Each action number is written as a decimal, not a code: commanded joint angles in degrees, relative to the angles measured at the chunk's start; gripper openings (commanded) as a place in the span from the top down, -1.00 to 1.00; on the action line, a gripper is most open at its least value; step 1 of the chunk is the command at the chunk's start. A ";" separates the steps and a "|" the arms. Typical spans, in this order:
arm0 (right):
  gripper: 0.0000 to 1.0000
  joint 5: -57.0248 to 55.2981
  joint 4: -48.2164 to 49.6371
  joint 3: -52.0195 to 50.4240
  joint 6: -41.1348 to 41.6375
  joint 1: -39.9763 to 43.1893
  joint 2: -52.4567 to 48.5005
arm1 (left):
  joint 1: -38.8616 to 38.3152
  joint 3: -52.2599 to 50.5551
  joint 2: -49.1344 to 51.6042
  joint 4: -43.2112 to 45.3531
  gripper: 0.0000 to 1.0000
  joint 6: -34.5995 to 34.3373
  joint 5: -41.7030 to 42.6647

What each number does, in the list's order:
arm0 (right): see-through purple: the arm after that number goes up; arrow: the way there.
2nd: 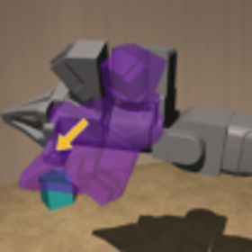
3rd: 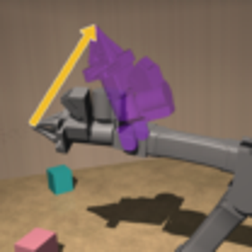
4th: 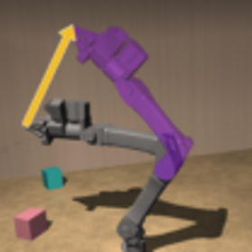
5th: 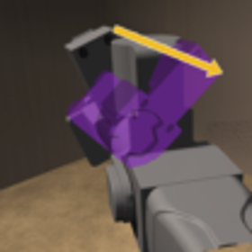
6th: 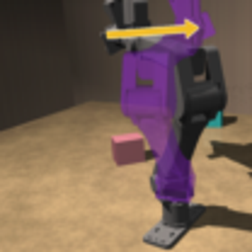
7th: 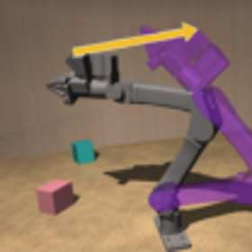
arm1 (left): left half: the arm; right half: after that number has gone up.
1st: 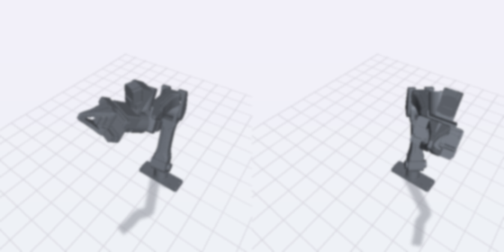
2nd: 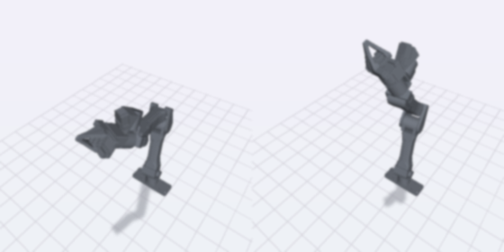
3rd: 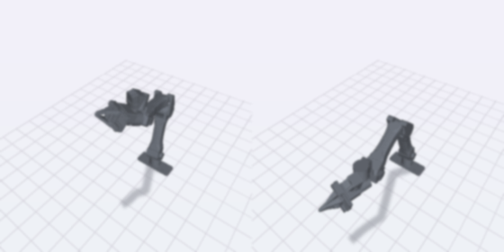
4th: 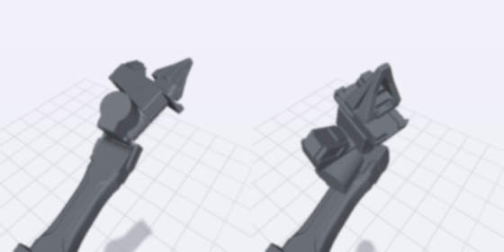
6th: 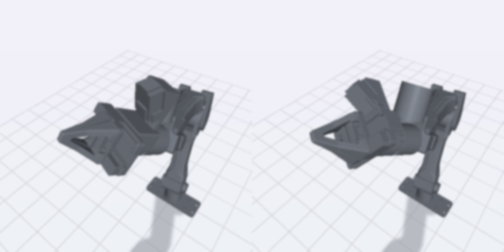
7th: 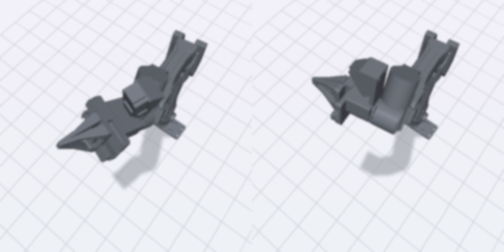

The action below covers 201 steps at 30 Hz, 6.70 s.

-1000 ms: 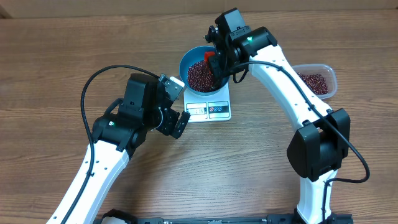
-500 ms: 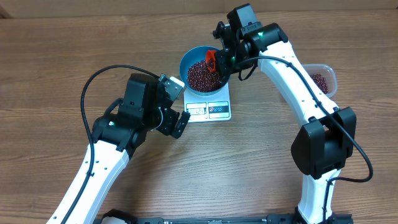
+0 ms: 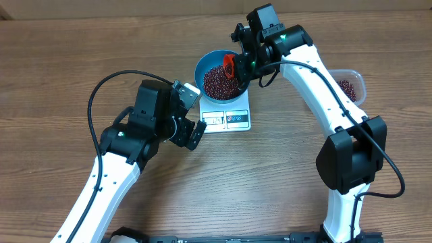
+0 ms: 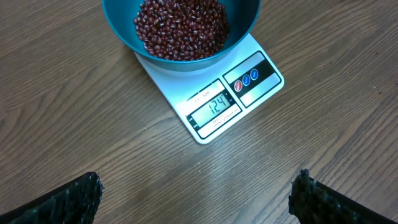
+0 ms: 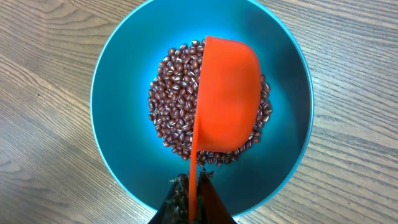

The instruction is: Scoop item into bowl and weigh 150g on scale

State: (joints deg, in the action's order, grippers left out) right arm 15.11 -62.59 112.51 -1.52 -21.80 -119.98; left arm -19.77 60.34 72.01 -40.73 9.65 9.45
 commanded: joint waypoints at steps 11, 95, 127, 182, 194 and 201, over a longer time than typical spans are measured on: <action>0.93 -13.92 -0.31 2.01 -0.46 -3.69 0.09 | 0.24 -0.15 -0.44 0.07 -0.99 1.07 0.61; 0.93 -20.68 -0.74 2.01 -1.57 -8.11 2.29 | 0.24 -0.15 -0.44 0.07 -0.99 1.07 0.61; 0.93 -27.78 -0.55 2.01 -1.77 -10.38 6.82 | 0.24 -0.15 -0.44 0.07 -0.99 1.07 0.63; 0.93 -1.14 -10.78 -9.38 -9.94 35.43 13.84 | 0.24 -0.15 -0.44 0.04 -0.99 1.07 0.63; 0.93 -5.25 -4.98 -18.60 -9.90 35.43 13.60 | 0.24 -0.15 -0.44 0.07 -0.99 1.07 0.63; 0.93 -5.68 -1.95 -19.76 -9.92 35.43 13.33 | 0.24 -0.15 -0.44 0.07 -0.99 1.07 0.63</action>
State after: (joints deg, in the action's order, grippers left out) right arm 10.28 -65.41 93.76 -10.98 13.74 -108.05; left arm -19.77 60.34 72.01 -40.73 9.65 9.45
